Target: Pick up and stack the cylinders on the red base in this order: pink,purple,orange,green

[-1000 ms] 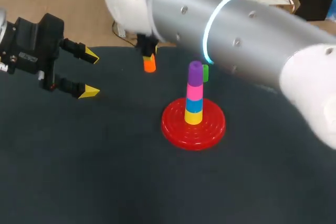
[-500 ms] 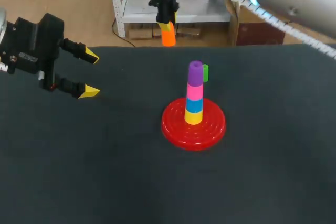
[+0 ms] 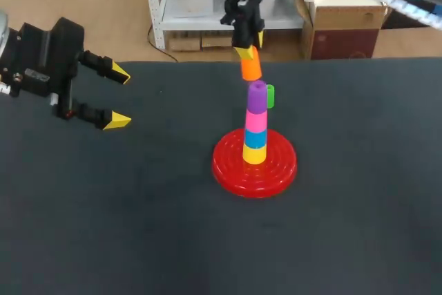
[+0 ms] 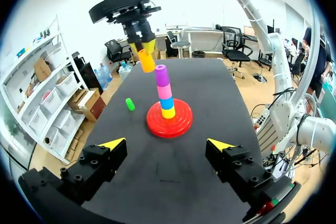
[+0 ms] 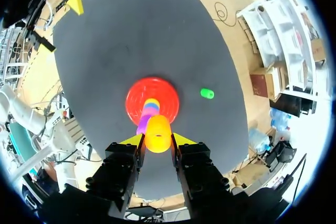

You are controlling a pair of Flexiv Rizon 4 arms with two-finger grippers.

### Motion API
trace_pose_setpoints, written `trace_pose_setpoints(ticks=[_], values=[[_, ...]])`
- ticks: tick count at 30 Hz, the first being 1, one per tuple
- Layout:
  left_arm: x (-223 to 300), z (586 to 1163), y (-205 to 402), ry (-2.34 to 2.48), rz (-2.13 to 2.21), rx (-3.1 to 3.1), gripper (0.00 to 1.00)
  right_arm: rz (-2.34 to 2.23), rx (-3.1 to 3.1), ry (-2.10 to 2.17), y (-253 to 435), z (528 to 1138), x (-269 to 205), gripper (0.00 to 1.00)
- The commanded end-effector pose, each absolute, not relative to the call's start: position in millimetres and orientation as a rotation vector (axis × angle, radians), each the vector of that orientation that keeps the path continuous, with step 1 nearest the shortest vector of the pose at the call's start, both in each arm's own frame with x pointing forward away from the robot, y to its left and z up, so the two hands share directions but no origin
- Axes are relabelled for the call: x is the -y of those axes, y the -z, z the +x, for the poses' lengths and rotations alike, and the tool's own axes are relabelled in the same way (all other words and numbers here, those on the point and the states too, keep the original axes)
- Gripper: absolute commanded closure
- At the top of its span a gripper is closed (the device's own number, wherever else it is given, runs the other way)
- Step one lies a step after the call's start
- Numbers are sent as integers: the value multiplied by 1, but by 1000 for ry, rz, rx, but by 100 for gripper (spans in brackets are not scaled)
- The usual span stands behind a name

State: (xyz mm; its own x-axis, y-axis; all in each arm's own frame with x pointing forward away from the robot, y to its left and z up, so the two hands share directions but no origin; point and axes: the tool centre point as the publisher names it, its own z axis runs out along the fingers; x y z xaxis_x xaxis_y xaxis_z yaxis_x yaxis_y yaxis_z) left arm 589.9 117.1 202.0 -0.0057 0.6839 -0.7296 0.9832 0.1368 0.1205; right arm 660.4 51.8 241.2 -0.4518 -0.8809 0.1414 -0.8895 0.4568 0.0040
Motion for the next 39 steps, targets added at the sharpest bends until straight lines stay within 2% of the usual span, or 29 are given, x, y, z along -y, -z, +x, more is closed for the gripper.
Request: trace_pose_setpoints(ticks=[1,20,31,39], values=[[-118,590,-201,576,1612,-1751,0,1783,2901,111,-244,639,-28,100],[-118,590,-201,576,1612,-1751,0,1792,2905,234,-238,645,-44,100],[-118,590,-201,576,1612,-1751,0,1827,2808,202,-249,636,-36,100],[-118,590,-201,576,1612,-1751,0,1862,2648,118,-231,632,-31,100]])
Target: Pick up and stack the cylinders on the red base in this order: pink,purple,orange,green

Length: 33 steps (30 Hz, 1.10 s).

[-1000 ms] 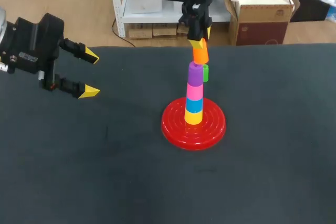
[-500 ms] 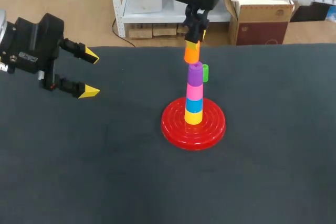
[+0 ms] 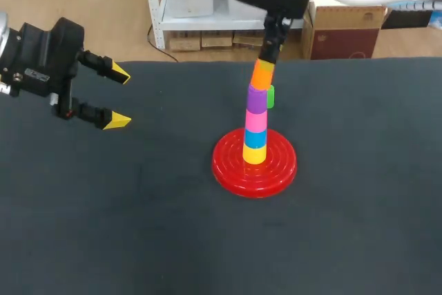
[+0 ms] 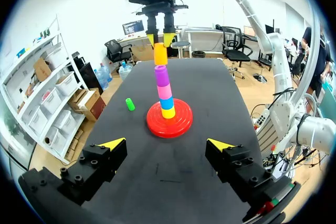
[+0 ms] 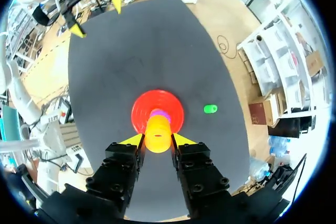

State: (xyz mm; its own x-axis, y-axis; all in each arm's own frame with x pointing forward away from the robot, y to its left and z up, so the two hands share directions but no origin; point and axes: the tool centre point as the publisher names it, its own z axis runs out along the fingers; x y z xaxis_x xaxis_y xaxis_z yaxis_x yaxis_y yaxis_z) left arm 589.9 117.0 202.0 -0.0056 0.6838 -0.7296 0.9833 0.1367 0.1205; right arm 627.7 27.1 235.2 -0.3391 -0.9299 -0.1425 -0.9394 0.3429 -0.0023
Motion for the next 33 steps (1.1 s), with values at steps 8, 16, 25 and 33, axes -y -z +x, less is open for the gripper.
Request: trace_pose_setpoints(ticks=[8,16,25,33], values=[[-118,590,-201,576,1612,-1751,0,-1738,-2496,-81,-231,638,-29,100],[-118,590,-201,576,1612,-1751,0,-1774,-2484,-46,-231,644,-36,100],[-118,590,-201,576,1612,-1751,0,-1863,-2495,-28,-217,647,-44,100],[-118,590,-201,576,1612,-1751,0,-1899,-2521,-32,-204,641,-45,100]])
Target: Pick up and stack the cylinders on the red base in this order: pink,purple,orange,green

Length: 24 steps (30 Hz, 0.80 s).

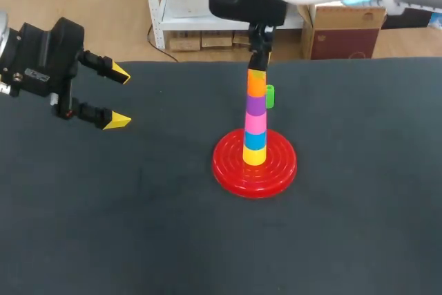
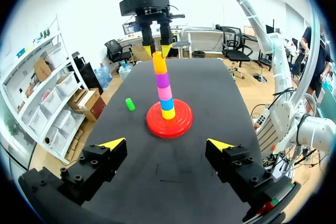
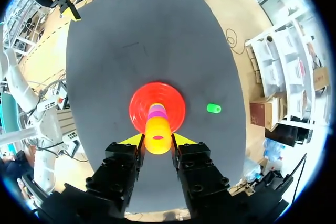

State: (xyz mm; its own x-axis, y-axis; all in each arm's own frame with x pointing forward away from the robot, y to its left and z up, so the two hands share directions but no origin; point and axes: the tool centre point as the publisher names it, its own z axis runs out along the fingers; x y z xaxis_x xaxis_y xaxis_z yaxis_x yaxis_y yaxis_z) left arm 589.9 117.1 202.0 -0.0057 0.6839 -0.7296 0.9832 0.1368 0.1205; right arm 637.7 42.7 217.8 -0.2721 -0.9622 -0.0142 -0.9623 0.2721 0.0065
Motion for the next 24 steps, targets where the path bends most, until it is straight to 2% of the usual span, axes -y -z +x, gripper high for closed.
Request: trace_pose_setpoints(ticks=[1,3,4,5,6,15,24], values=[[-118,590,-201,576,1612,-1751,0,-1895,-2521,-35,-205,640,-43,100],[-118,590,-201,576,1612,-1751,0,-1870,-2512,-56,-212,637,-40,100],[-118,590,-201,576,1612,-1751,0,-1866,-2501,-61,-217,635,-39,75],[-118,590,-201,576,1612,-1751,0,-1864,-2495,-55,-221,634,-38,7],[-118,590,-201,576,1612,-1751,0,-1847,-2484,-64,-227,632,-36,0],[-118,590,-201,576,1612,-1751,0,-1769,-2406,-31,-272,623,-14,0],[-118,590,-201,576,1612,-1751,0,-1419,-2555,-21,-240,698,34,0]])
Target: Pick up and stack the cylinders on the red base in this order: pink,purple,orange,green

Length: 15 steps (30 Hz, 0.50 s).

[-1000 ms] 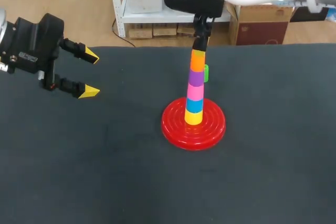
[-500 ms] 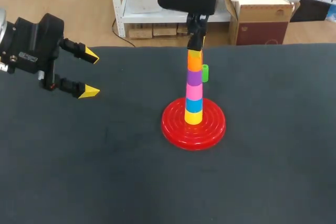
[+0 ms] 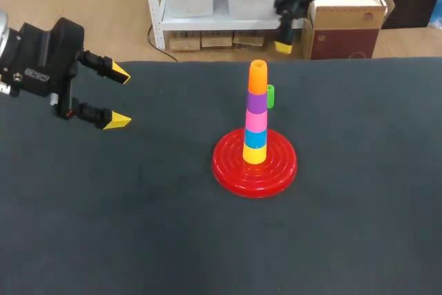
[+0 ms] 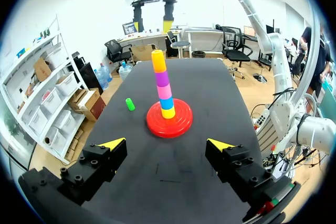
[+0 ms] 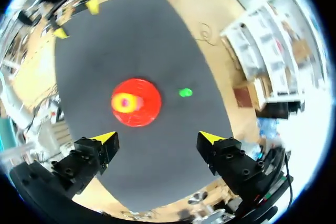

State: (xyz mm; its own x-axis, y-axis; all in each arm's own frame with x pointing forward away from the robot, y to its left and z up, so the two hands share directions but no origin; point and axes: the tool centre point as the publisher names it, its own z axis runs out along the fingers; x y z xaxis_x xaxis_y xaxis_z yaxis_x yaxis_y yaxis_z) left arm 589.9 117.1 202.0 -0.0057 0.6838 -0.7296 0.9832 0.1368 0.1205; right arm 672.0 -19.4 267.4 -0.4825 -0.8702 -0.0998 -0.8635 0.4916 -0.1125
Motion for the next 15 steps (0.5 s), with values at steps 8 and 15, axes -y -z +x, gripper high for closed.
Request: trace_pose_setpoints(ticks=[8,15], values=[[-118,590,-201,576,1612,-1751,0,-1292,-2663,-70,-183,759,32,0],[-118,590,-201,576,1612,-1751,0,-1318,-2715,-41,-126,787,20,0]])
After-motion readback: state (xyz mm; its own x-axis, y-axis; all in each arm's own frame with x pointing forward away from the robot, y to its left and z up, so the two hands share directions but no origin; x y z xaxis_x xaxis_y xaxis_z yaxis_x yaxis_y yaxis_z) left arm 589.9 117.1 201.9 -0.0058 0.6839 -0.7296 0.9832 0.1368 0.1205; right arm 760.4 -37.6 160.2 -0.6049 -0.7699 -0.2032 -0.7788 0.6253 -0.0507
